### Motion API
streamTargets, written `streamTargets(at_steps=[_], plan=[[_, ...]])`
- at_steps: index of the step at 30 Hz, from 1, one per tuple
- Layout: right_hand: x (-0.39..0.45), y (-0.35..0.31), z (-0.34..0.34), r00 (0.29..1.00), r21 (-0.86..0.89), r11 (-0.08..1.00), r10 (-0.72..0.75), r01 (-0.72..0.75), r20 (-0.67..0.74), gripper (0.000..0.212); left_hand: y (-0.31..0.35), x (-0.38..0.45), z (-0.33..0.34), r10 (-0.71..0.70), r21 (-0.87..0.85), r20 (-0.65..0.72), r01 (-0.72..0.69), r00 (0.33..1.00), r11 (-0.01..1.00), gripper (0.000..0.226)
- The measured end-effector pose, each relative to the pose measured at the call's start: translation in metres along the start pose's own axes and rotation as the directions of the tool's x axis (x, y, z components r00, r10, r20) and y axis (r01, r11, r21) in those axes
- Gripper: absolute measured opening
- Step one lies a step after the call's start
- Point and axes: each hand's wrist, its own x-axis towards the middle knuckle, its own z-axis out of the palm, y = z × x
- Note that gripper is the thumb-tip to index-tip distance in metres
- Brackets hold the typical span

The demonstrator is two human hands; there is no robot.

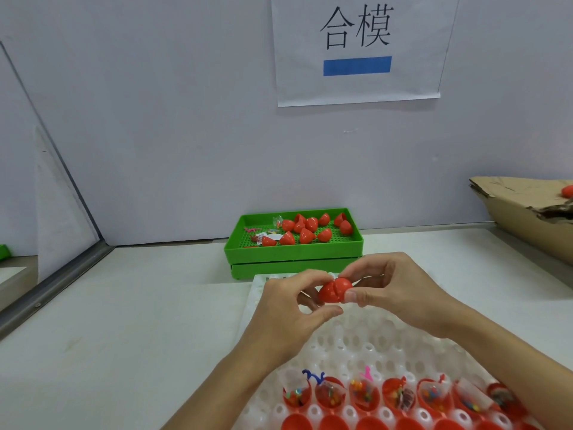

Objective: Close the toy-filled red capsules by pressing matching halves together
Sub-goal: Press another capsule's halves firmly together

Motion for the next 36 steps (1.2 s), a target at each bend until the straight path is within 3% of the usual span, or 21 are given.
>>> streamTargets(at_steps=[16, 36], plan=[[0.0001, 0.0035, -0.0027, 1.000, 0.072, 0.997, 0.003, -0.005, 0.026, 0.030, 0.0031, 0.0006, -0.0008, -0.057, -0.116, -0.005, 0.056, 0.998, 0.992, 0.035], [-0.0017, -0.0008, 0.0018, 1.000, 0.053, 0.999, 0.011, -0.012, 0.027, 0.028, 0.0021, 0.0007, 0.0011, -0.043, -0.045, -0.037, 0.042, 0.998, 0.998, 0.033]])
